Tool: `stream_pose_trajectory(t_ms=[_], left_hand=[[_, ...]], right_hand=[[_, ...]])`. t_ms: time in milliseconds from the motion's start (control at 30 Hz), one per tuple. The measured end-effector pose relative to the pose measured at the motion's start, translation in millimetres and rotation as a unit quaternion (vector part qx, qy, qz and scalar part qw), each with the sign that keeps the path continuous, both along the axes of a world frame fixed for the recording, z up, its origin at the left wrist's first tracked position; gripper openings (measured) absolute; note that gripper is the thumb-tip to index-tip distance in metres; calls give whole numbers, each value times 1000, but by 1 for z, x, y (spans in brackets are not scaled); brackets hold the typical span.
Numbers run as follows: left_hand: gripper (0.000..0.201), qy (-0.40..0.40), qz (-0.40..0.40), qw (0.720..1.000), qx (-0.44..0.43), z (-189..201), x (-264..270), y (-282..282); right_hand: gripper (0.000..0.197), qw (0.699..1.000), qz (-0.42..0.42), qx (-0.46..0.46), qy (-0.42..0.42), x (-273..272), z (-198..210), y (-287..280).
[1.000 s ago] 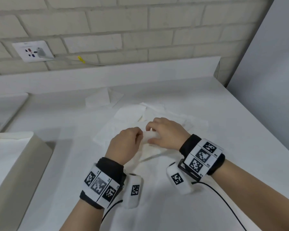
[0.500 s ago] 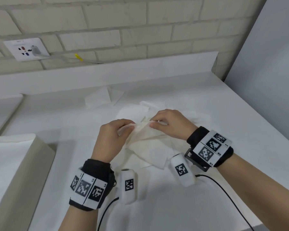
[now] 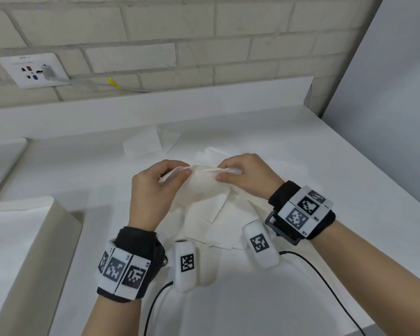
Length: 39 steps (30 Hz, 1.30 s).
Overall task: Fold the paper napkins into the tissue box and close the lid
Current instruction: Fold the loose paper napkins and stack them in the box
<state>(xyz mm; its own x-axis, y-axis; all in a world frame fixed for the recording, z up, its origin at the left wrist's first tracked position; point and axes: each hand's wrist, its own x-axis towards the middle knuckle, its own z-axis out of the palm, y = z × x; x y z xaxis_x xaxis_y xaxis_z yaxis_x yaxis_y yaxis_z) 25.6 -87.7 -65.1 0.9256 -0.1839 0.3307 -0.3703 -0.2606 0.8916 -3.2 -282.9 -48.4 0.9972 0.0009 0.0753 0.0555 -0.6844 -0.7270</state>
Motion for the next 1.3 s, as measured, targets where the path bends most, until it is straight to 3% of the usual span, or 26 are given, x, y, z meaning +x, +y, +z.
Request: stream_pose_trajectory(t_ms=[200, 433, 633, 867, 1067, 1300], left_hand=[[18, 26, -5, 999, 20, -1, 7, 11], [22, 22, 7, 1000, 7, -4, 12, 9], [23, 74, 46, 996, 0, -14, 19, 11], [21, 127, 55, 986, -95, -11, 18, 6], [17, 82, 53, 991, -95, -4, 19, 1], [18, 60, 84, 981, -165, 10, 23, 4]], right_hand=[[4, 994, -11, 92, -62, 0, 9, -7], [11, 980, -43, 131, -141, 8, 19, -14], [15, 971, -81, 156, -162, 16, 29, -23], [15, 958, -132, 203, -154, 19, 34, -23], [18, 947, -161, 243, -137, 22, 46, -29], [23, 922, -227, 283, -134, 25, 56, -39]])
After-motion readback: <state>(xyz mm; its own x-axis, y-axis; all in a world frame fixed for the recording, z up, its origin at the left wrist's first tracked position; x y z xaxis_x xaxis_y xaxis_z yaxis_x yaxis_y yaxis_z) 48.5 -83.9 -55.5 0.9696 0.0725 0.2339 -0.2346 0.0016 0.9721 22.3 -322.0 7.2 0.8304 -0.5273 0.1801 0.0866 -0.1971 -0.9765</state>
